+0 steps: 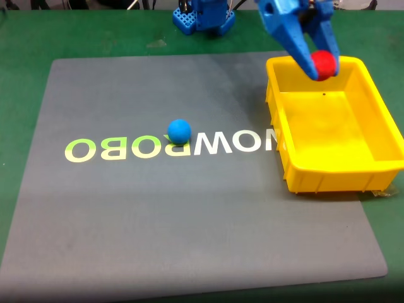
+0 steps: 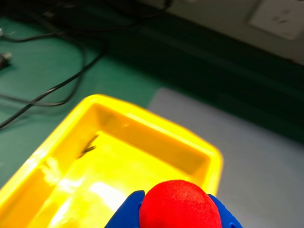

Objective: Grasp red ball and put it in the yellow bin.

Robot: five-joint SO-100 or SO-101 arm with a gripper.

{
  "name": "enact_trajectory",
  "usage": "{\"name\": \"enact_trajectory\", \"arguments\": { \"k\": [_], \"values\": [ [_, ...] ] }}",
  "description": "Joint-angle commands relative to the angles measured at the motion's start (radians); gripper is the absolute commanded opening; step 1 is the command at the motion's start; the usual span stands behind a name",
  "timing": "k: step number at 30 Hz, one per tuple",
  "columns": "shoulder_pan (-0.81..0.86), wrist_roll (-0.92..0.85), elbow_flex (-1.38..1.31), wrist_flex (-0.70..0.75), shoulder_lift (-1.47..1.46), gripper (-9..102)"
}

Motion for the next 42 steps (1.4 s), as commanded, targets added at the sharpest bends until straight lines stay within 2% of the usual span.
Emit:
{"name": "enact_trajectory", "arguments": {
  "k": [1, 12, 17, 22, 30, 34, 38, 42],
  "values": [
    [-0.058, 0.018, -0.071, -0.014, 0.002, 0],
    [-0.107, 0.031, -0.071, -0.011, -0.04, 2],
    [-0.097, 0.034, -0.071, -0.015, -0.043, 26],
    [-0.075, 0.043, -0.071, -0.017, -0.043, 36],
    [-0.048, 0.052, -0.06, -0.003, 0.015, 34],
    [-0.028, 0.078, -0.011, 0.133, 0.167, 32],
    [0.017, 0.089, 0.199, 0.199, 0.425, 29],
    [0.098, 0.031, 0.514, 0.215, 0.718, 14]
  ]
}}
